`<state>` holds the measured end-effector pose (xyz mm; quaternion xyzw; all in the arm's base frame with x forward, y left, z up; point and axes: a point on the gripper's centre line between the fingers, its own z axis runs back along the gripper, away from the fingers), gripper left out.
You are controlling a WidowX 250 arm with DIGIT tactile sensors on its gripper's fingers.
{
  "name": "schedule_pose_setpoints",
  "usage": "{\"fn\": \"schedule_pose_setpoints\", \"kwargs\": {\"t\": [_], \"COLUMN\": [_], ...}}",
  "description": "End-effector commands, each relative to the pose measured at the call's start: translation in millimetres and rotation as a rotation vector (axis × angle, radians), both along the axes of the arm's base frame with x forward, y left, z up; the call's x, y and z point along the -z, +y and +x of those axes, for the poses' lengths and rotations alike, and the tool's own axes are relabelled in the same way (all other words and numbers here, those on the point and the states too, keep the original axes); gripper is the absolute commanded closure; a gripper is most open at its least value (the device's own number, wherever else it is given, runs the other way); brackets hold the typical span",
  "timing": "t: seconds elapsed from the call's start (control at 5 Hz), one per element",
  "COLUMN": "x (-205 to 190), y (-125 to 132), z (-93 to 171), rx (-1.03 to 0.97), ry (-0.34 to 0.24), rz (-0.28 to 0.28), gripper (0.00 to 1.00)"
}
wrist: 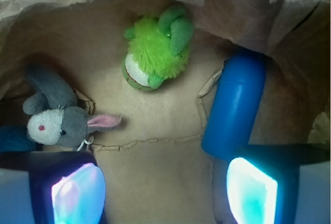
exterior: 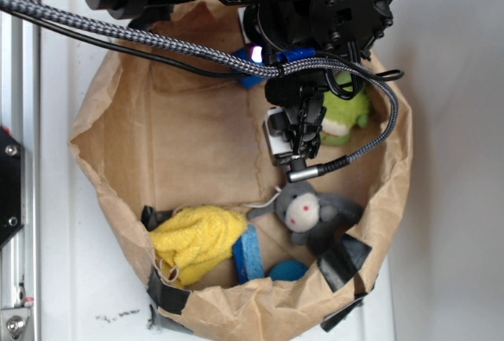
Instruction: Grab the blue bottle.
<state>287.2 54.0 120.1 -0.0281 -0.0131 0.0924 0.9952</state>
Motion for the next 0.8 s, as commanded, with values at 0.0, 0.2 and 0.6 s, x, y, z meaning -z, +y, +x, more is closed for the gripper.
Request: {"fn": "schedule_pose_setpoints", "kwargs": {"t": [0.0, 0.2, 0.6], "x": [4, 21, 30], "y": [17, 13, 29], "z": [11, 9, 8], "rx": [-0.154, -0.212, -0.257], "ry": [-0.059, -0.104, -0.159], "rz": [-0.008, 0.014, 0.008], "gripper": [0.0, 0.0, 0.0]}}
